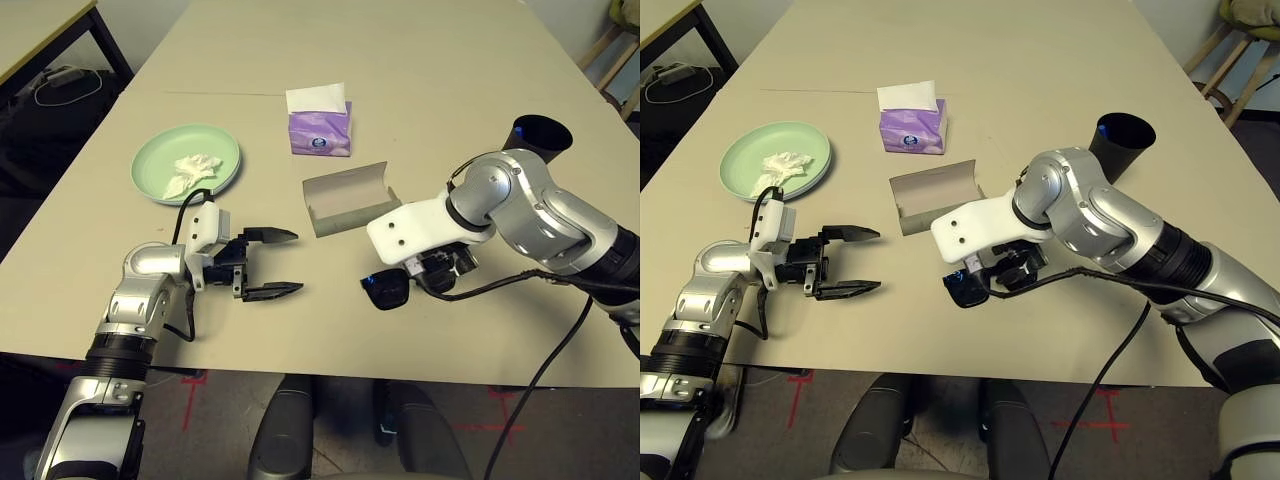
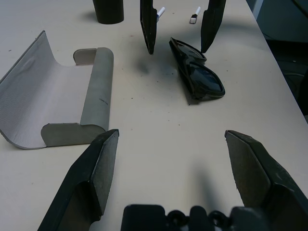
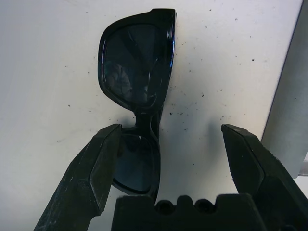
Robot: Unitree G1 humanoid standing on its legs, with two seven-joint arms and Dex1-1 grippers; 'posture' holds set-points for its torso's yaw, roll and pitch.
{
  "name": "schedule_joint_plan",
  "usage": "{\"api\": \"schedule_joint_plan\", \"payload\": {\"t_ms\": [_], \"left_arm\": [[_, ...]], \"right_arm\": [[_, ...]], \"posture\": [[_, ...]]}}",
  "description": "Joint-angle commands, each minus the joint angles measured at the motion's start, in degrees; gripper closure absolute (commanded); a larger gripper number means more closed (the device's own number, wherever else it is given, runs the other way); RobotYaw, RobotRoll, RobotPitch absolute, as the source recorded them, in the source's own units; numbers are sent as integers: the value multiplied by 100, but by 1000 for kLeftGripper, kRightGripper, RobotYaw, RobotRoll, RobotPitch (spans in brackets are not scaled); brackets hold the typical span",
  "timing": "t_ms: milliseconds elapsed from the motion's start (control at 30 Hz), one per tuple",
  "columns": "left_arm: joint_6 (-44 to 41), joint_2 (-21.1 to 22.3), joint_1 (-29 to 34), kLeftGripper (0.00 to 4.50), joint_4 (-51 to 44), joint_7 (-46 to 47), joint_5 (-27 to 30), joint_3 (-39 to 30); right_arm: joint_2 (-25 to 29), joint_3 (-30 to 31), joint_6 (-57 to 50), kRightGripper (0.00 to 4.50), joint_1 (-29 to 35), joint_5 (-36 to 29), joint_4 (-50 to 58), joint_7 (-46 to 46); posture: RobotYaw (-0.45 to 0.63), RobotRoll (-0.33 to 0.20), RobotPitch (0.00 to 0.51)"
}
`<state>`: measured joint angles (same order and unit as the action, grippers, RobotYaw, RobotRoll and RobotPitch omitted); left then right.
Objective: Organize and tidy the items on the table.
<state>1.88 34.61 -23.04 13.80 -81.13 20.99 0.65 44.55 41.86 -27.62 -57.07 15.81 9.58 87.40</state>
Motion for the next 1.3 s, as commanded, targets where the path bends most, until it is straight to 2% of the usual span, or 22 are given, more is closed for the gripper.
{"api": "schedule_joint_plan", "payload": {"t_ms": [33, 633, 700, 1000, 1033, 1300], "left_arm": [[5, 62, 87, 39, -132, -16, 25, 39], [-75, 144, 234, 39, -331, 49, 60, 0], [-79, 149, 245, 0, -342, 54, 67, -4], [-75, 164, 281, 0, -380, 94, 93, -18], [-80, 164, 279, 0, -382, 99, 94, -17], [-107, 177, 288, 0, -411, 126, 98, -12]], "right_arm": [[-8, -75, 17, 0, 113, 73, 66, 68], [-82, -119, 86, 0, 181, 160, 107, 167], [-85, -113, 116, 595, 182, 166, 91, 176], [-65, -65, 323, 4067, 257, 233, -29, 244], [-64, -60, 363, 4198, 265, 252, -58, 249], [-66, -105, 478, 4195, 304, 275, -121, 294]], "posture": [[305, 0, 191], [312, 0, 196], [314, 0, 196], [317, 0, 199], [317, 0, 199], [320, 0, 199]]}}
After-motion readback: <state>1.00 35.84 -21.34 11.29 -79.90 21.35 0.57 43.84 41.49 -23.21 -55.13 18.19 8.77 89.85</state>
